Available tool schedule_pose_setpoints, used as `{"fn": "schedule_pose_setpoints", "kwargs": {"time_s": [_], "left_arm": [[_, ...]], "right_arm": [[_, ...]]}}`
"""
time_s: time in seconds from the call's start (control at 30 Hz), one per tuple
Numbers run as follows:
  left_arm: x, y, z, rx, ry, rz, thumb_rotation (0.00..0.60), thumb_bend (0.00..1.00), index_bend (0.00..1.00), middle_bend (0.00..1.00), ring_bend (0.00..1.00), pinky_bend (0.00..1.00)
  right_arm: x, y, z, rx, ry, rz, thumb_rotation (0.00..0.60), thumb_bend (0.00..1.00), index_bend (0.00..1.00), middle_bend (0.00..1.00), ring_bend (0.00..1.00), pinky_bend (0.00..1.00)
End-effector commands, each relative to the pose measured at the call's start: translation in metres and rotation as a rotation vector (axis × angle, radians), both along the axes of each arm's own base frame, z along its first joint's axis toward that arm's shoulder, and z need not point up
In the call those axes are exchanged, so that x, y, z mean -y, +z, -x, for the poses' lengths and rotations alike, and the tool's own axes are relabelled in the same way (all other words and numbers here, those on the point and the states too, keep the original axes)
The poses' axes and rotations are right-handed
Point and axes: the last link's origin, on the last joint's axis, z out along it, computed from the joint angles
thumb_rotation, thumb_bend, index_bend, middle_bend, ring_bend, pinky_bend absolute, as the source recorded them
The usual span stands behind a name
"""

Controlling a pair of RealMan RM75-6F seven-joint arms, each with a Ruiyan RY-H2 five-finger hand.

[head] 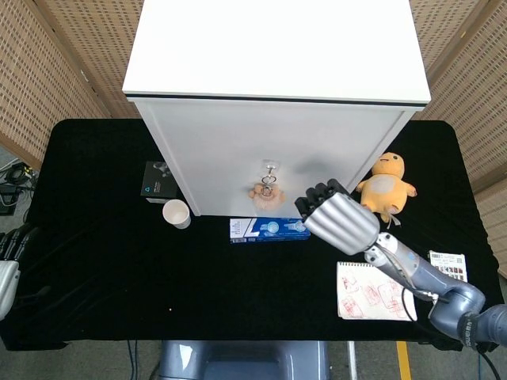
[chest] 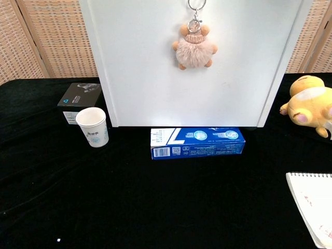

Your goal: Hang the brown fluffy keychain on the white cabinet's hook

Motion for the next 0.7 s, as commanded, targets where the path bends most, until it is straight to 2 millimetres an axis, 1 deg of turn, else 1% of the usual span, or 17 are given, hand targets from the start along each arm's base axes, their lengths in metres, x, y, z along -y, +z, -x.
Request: {"fn": "schedule_pose_setpoints", "kwargs": {"time_s": [0.03,0.07,0.17,0.2,0.23,0.3,0.33,0.37,0.43,0.5,0.57,0.6,0.67,0.7], "left_arm": [[0.001,0.000,-0.001,0.000,-0.004,0.000,0.600,0.00,0.00,0.00,0.00,0.00],[0.001,-0.001,-0.001,0.000,-0.005,0.000,0.600,0.00,0.00,0.00,0.00,0.00],[0.001,0.000,-0.001,-0.002,-0.007,0.000,0.600,0.00,0.00,0.00,0.00,0.00],[0.002,0.000,-0.001,-0.002,-0.008,-0.001,0.600,0.00,0.00,0.00,0.00,0.00],[0.002,0.000,-0.002,-0.001,-0.008,-0.001,0.600,0.00,0.00,0.00,0.00,0.00],[0.002,0.000,-0.002,0.000,-0.011,-0.001,0.600,0.00,0.00,0.00,0.00,0.00],[0.002,0.000,-0.002,0.000,-0.013,-0.002,0.600,0.00,0.00,0.00,0.00,0.00],[0.002,0.001,-0.002,0.000,-0.014,-0.002,0.600,0.00,0.00,0.00,0.00,0.00],[0.003,0.000,-0.003,0.000,-0.016,-0.001,0.600,0.00,0.00,0.00,0.00,0.00],[0.003,0.000,-0.003,0.000,-0.018,0.001,0.600,0.00,0.00,0.00,0.00,0.00],[0.004,0.000,-0.004,0.000,-0.021,0.002,0.600,0.00,0.00,0.00,0.00,0.00],[0.005,0.000,-0.004,0.000,-0.023,0.001,0.600,0.00,0.00,0.00,0.00,0.00],[0.005,0.000,-0.005,0.000,-0.027,0.000,0.600,0.00,0.00,0.00,0.00,0.00],[0.006,0.001,-0.005,0.000,-0.029,-0.001,0.600,0.00,0.00,0.00,0.00,0.00]], "right_arm": [[-0.011,0.013,0.070,-0.067,-0.040,-0.013,0.600,0.38,0.59,0.76,0.74,0.88],[-0.012,0.014,0.081,-0.069,-0.059,-0.012,0.600,0.38,0.55,0.72,0.70,0.80],[-0.015,0.016,0.109,-0.079,-0.112,-0.010,0.600,0.36,0.50,0.63,0.61,0.62],[-0.018,0.016,0.126,-0.083,-0.156,-0.009,0.600,0.34,0.49,0.62,0.59,0.59],[-0.021,0.017,0.137,-0.076,-0.183,-0.007,0.600,0.33,0.49,0.61,0.59,0.58],[-0.025,0.017,0.153,-0.050,-0.221,-0.011,0.600,0.27,0.48,0.58,0.56,0.55],[-0.029,0.017,0.164,-0.026,-0.263,-0.014,0.600,0.25,0.47,0.56,0.54,0.54],[-0.031,0.017,0.169,-0.014,-0.277,-0.013,0.600,0.21,0.45,0.53,0.52,0.52],[-0.035,0.016,0.183,0.022,-0.342,-0.008,0.600,0.13,0.37,0.44,0.42,0.44],[-0.040,0.013,0.198,0.080,-0.451,-0.004,0.600,0.04,0.20,0.25,0.22,0.28],[-0.046,0.008,0.209,0.149,-0.575,-0.019,0.600,0.00,0.07,0.09,0.07,0.15],[-0.050,0.006,0.212,0.190,-0.633,-0.037,0.600,0.00,0.02,0.03,0.02,0.09],[-0.056,0.002,0.212,0.257,-0.714,-0.075,0.600,0.00,0.00,0.00,0.00,0.03],[-0.059,0.001,0.211,0.291,-0.749,-0.098,0.600,0.00,0.00,0.00,0.00,0.01]]}}
